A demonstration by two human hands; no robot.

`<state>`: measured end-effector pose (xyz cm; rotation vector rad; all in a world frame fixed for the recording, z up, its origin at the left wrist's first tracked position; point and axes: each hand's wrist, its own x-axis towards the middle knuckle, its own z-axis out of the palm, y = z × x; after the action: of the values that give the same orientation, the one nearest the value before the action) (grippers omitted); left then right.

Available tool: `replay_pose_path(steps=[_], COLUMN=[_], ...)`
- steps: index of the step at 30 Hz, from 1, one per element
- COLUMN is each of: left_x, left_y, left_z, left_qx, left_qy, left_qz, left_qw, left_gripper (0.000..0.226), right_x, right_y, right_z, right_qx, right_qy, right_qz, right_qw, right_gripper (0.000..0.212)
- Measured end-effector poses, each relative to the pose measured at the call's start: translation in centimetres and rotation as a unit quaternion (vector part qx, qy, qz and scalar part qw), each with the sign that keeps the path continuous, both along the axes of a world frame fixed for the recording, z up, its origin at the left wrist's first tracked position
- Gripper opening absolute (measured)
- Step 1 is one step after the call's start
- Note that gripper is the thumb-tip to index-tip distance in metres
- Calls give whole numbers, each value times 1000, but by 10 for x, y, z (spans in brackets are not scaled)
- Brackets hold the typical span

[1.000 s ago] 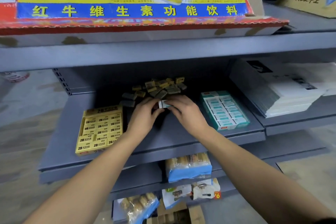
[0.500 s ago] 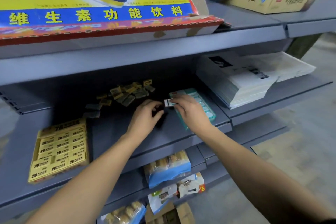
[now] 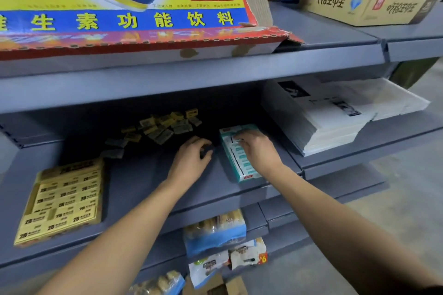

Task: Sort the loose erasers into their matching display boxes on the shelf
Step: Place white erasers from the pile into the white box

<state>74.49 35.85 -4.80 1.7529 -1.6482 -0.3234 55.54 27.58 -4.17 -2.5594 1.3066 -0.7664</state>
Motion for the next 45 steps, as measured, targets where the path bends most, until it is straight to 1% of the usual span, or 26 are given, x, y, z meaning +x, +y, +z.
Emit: replay_pose_path(steps=[3,9,12,14,15,19,23,27,29,31,33,36,38,41,43,45], left_x=[4,8,15,24,29,59,87,106,114,121,129,138,141,141,140,137], left_y=[0,3,8,14,17,32,46,53,55,56,57,58,58,58,58,59], left_z=[-1,-3,-2,-1,-1,-2,1,5,8,10,11,12,12,12,11,11], left_qx=[-4,-8,-9,-10,-8,4,5,19,23,27,26,15,10,10,14,19], left_qy=[-3,-5,-11,-15,-17,-23,-45,-58,-67,-74,-80,-84,-79,-79,-86,-91], left_qz=[13,20,27,36,42,81,116,135,140,146,155,157,154,150,149,151], left_qw=[1000,1000,1000,999,999,996,992,989,988,986,984,984,985,986,985,984], left_gripper=[26,27,27,28,28,29,27,23,24,25,26,26,26,26,25,26], right_x=[7,12,28,44,53,95,129,158,171,179,185,189,189,186,184,181], right_y=[-2,-3,-1,5,9,23,29,27,22,18,13,6,6,8,11,15], right_z=[0,2,6,9,11,8,-2,-10,-13,-14,-19,-30,-32,-26,-21,-18], right_qx=[-4,-11,-8,-4,0,24,47,47,31,40,62,45,44,19,1,-9], right_qy=[0,5,-34,-65,-64,-28,15,76,117,158,165,182,177,151,150,129], right_qz=[27,15,17,39,54,121,148,130,116,108,112,124,117,121,142,168], right_qw=[1000,1000,999,997,996,992,988,987,986,981,978,974,976,981,978,977], right_gripper=[22,25,34,40,40,35,36,38,43,48,54,59,57,45,41,38])
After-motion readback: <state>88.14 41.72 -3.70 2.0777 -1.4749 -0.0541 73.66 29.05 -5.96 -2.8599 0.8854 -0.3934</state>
